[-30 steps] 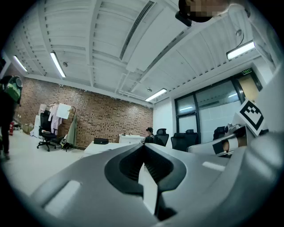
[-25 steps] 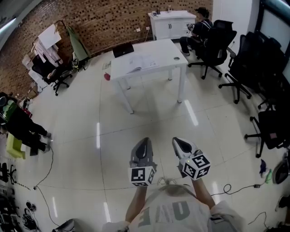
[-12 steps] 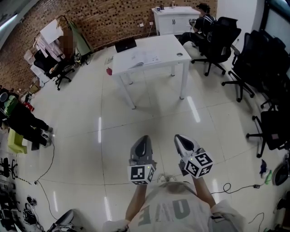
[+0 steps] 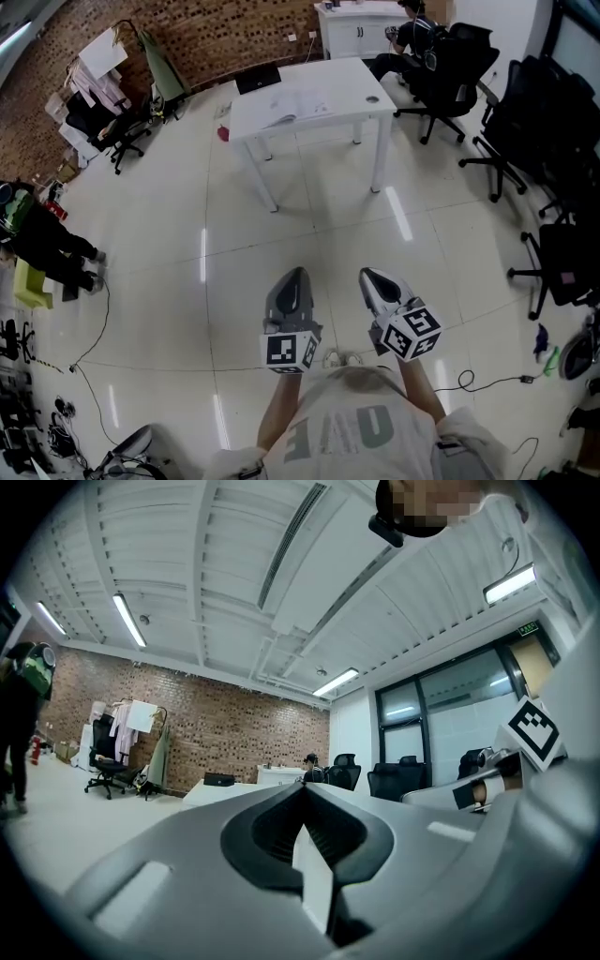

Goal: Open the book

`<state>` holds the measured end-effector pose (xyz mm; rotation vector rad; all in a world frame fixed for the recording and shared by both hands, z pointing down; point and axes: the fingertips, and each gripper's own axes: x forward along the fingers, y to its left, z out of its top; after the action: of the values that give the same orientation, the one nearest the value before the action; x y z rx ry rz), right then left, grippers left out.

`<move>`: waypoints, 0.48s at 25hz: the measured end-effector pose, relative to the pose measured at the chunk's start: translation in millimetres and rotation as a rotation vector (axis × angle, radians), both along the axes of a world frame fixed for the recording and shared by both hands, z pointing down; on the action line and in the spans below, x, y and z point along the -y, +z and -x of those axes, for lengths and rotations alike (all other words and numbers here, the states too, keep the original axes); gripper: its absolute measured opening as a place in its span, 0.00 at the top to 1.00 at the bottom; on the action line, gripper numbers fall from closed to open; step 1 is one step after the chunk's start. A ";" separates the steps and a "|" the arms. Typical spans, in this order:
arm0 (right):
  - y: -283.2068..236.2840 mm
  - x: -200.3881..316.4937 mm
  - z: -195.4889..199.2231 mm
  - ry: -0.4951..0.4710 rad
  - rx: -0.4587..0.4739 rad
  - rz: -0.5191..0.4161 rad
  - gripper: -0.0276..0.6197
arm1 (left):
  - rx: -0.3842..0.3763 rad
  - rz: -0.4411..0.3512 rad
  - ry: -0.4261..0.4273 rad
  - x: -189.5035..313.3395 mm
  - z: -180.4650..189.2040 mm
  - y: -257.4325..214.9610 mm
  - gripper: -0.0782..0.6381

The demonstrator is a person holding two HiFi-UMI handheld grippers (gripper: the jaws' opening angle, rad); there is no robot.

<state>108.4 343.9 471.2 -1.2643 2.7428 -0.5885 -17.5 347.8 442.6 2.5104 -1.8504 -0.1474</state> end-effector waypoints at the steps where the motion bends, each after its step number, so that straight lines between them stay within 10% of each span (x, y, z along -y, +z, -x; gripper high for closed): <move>1: -0.5 0.4 1.0 0.000 0.002 0.001 0.95 | -0.002 0.001 0.002 0.3 1.0 0.0 0.88; 12: 23.4 14.0 -27.1 0.036 -0.016 0.060 0.95 | -0.013 0.024 -0.007 26.1 -0.6 15.5 0.87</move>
<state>135.5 330.0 494.6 -1.3337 2.7280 -0.6648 -16.9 321.7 458.1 2.4814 -1.8456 -0.1409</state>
